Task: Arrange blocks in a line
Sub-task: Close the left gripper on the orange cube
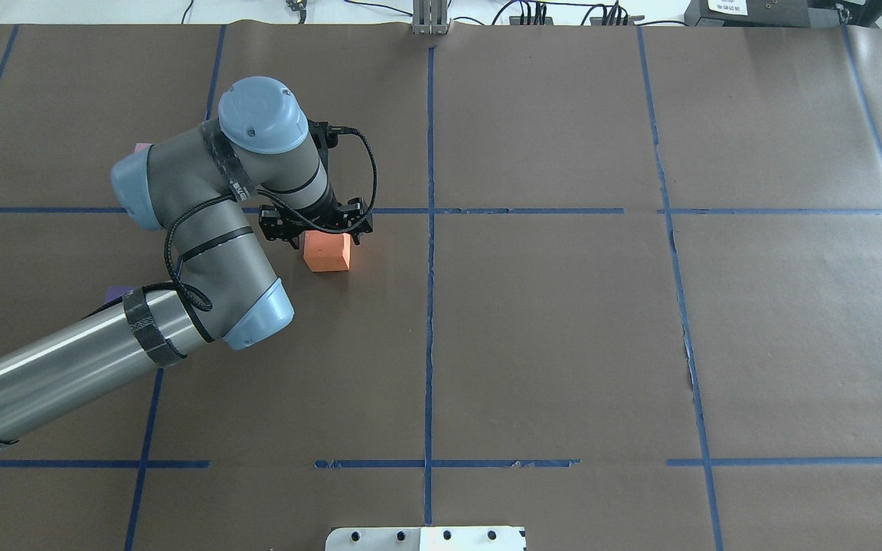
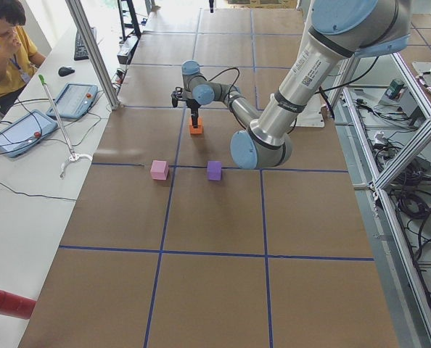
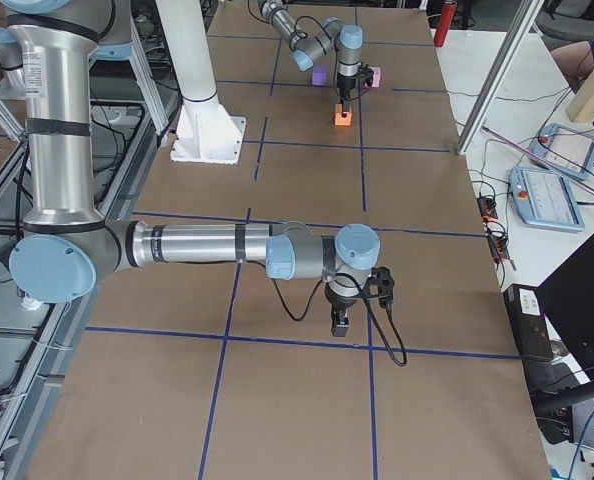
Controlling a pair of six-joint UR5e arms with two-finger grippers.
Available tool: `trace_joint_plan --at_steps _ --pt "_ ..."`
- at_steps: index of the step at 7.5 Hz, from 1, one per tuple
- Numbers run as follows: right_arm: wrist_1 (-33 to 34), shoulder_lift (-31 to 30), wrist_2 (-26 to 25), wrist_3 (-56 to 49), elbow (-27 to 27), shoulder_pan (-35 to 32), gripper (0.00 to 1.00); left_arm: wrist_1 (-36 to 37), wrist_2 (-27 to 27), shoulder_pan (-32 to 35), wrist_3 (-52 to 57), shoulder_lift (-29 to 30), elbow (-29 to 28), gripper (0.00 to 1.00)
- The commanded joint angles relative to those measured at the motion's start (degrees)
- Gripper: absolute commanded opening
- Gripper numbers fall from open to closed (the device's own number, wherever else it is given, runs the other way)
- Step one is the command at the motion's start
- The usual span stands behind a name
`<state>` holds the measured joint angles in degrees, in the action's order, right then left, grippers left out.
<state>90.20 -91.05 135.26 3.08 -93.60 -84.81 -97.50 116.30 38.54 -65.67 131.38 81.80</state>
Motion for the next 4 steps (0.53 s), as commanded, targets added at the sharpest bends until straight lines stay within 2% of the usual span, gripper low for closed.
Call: trace_joint_plan --at_steps 1,4 --pt "0.0 0.0 0.0 0.0 0.0 0.0 1.00 -1.6 -0.4 -0.2 -0.1 0.3 -2.3 0.99" --pt "0.1 0.0 0.0 0.0 0.0 0.0 1.00 -3.1 -1.6 -0.2 -0.2 0.4 -3.3 0.89"
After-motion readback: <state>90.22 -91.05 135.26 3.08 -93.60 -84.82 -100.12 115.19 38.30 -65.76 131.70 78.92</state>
